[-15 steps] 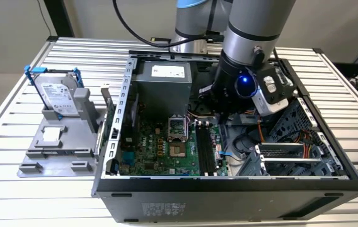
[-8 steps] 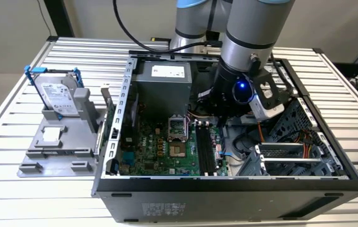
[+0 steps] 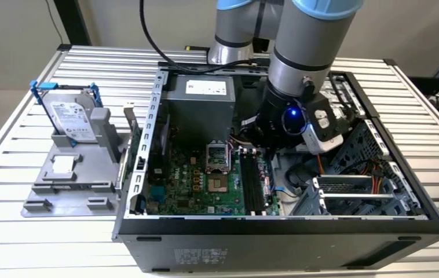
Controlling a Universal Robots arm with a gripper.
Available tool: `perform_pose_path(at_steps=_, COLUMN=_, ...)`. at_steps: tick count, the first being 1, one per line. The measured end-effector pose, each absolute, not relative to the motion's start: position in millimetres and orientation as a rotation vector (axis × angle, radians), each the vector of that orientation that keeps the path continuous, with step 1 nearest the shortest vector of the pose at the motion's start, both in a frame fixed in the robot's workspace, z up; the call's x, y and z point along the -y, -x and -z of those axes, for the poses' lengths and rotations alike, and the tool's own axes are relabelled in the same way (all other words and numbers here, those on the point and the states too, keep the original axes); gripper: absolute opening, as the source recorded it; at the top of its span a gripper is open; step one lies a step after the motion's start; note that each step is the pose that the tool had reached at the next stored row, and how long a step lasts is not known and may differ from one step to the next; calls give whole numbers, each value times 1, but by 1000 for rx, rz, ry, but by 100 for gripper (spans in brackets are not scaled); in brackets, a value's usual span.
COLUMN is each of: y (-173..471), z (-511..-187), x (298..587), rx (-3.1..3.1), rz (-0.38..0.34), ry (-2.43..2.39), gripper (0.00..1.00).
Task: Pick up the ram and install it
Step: 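Insert the ram into the slot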
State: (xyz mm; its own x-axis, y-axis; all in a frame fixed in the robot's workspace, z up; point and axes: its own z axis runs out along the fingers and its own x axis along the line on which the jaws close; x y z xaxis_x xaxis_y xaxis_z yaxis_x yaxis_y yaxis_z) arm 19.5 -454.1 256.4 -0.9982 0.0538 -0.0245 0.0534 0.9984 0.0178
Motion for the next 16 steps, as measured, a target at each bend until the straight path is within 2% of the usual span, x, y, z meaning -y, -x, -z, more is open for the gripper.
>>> perform_pose_path(at_steps=16, y=-18, z=-232, x=455, rx=-3120, rz=-27, ry=-52, gripper=0)
